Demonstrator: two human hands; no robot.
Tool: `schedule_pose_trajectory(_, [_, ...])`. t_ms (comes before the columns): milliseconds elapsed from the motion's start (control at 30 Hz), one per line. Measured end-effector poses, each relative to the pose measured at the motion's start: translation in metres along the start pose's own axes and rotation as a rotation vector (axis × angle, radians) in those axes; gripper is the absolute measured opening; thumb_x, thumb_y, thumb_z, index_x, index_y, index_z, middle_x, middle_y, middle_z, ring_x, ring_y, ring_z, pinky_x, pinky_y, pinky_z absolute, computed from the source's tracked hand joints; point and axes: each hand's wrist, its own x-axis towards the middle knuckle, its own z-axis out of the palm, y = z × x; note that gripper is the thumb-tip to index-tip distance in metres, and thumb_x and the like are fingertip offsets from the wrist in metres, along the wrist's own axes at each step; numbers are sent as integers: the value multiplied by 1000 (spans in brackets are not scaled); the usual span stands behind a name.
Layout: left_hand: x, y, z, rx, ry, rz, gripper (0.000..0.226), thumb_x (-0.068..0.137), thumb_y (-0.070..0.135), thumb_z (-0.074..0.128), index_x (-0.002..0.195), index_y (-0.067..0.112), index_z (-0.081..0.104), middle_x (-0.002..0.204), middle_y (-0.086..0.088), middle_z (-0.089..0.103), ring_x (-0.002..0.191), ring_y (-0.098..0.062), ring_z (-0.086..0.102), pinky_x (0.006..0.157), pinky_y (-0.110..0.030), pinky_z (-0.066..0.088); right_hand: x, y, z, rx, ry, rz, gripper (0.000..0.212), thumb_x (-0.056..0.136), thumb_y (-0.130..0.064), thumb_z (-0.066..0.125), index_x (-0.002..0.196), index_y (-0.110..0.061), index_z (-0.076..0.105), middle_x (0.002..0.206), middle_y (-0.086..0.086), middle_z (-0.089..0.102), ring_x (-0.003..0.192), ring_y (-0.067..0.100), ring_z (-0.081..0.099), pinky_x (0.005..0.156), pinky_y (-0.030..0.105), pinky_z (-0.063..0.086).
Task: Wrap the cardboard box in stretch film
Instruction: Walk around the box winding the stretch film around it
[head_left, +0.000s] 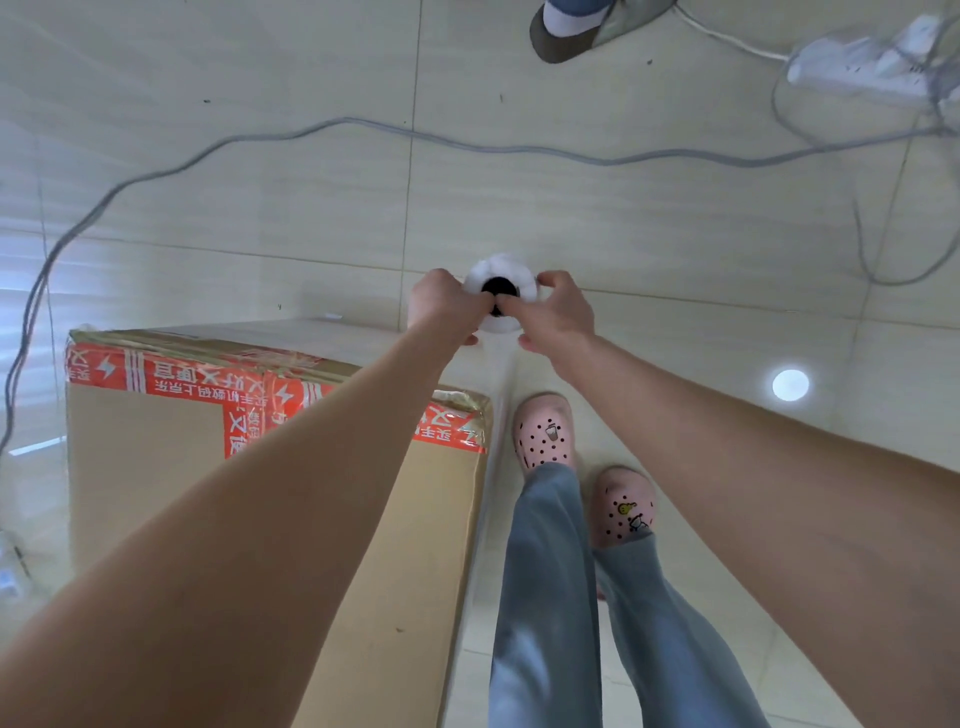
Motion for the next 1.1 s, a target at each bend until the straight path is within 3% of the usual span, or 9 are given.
schedule_pose_trajectory(200, [15,14,-9,401,23,287,41,84,13,57,125,19,57,112,-6,63,105,-26,60,76,-31,47,-2,-9,10,-19,5,-22,47,75,-21,71,120,-15,55,84,-10,51,99,26,63,85,43,54])
schedule_pose_trajectory(300, [22,19,-16,482,19,272,20,83,11,55,100,16,64,94,-4,61,96,-26,61,69,-29,43,-2,-21,13,-125,-9,-63,42,77,-15,66,118,-9,58,97,3,61,97,29,63,86,45,52])
schedule_pose_trajectory(367, [27,17,-22,478,32,241,6,81,10,55,84,14,59,82,-3,57,83,-25,59,65,-27,40,-2,-29,16,-191,-17,-82,41,78,-13,64,119,-6,58,110,11,64,100,30,61,88,44,51])
schedule_pose_trajectory(467, [35,11,-28,364,45,177,5,80,10,56,75,12,55,71,-2,55,70,-24,56,57,-27,42,-2,-42,18,-236,-27,-88,41,80,-12,62,121,-8,58,116,9,63,104,27,59,89,39,50])
schedule_pose_trajectory(633, [35,4,-36,93,107,84,8,79,11,57,82,4,60,78,-10,64,68,-29,65,58,-33,57,3,-61,27,-268,-8,-154,37,79,-11,60,116,-7,61,111,11,66,104,30,58,88,39,48])
schedule_pose_trajectory(833, [27,1,-42,-277,37,-113,7,84,8,59,88,2,58,77,-6,57,54,-17,59,53,-28,58,8,-63,45,-314,86,-130,34,83,-16,54,116,-20,57,116,3,62,107,26,57,85,33,46])
schedule_pose_trajectory(967, [28,1,-41,-167,3,-80,10,85,12,59,88,5,53,74,-5,55,57,-22,61,60,-34,59,11,-66,43,-382,60,-141,31,83,-12,54,113,-18,59,112,5,65,103,29,58,85,36,47])
schedule_pose_trajectory(1033, [30,3,-42,38,-11,13,16,84,19,60,91,7,53,79,-5,57,71,-26,63,59,-32,50,14,-67,42,-428,43,-152,34,85,-12,53,118,-19,58,114,6,64,105,29,58,86,36,48])
schedule_pose_trajectory(1100, [32,8,-44,179,10,95,24,84,17,59,106,7,57,93,-9,60,92,-29,62,64,-29,41,18,-70,41,-478,11,-166,40,87,-14,53,126,-21,55,121,6,62,109,28,57,88,34,46])
